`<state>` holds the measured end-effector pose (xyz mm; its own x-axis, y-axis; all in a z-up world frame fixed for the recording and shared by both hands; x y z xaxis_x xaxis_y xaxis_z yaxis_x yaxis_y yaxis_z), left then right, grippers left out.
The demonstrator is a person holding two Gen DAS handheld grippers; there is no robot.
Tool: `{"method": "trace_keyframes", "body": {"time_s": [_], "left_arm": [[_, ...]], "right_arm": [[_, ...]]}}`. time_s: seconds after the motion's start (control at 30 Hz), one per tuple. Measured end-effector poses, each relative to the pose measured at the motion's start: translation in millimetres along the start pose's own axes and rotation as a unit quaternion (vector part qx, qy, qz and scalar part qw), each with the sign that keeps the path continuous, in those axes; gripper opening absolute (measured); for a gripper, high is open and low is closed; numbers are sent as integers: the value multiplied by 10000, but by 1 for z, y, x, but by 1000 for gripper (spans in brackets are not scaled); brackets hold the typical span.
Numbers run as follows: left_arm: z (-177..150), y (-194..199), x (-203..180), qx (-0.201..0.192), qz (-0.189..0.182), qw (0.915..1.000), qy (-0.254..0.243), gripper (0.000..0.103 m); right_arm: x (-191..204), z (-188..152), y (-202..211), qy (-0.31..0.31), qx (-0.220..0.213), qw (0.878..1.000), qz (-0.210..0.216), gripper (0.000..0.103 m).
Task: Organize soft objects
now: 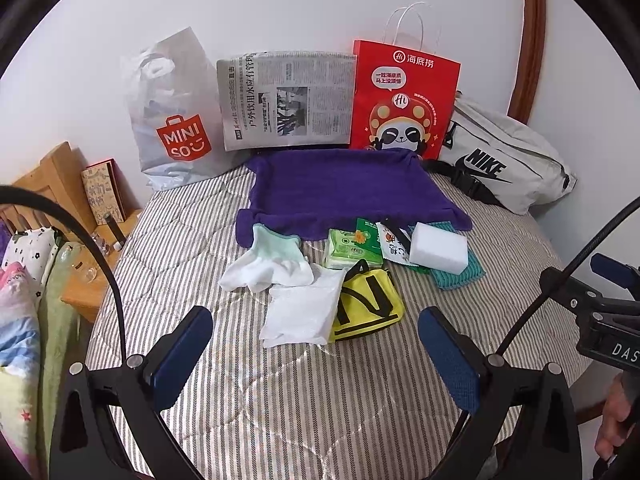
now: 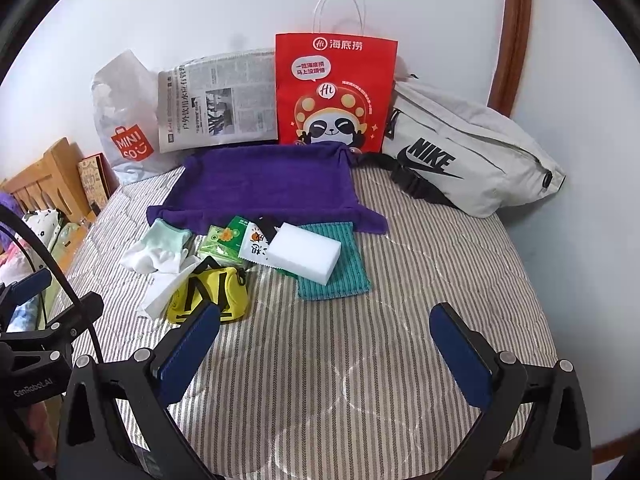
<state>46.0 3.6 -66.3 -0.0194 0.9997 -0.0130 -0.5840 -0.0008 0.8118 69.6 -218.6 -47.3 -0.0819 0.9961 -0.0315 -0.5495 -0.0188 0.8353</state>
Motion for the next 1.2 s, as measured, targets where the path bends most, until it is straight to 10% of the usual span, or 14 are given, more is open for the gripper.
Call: {"method": "trace_keyframes", "body": {"time_s": [1.2], "left_arm": [[-2,2,0,9,35,10000,-29,103]], "right_arm": [[1,-2,1,13,-32,10000,0,103]]}}
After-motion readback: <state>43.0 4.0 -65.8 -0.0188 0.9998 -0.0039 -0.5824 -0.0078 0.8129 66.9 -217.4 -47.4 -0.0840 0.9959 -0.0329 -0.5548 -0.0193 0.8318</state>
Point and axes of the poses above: each gripper's, at about its wrist camera, not at the fingertips, and y roughly against the way its jaws point, x to its left, z to its top, the point moved 8 cm from there along -y, roughly the way its jaws point, and after that the axes turned 8 degrees about x, right-handed, at the moved point
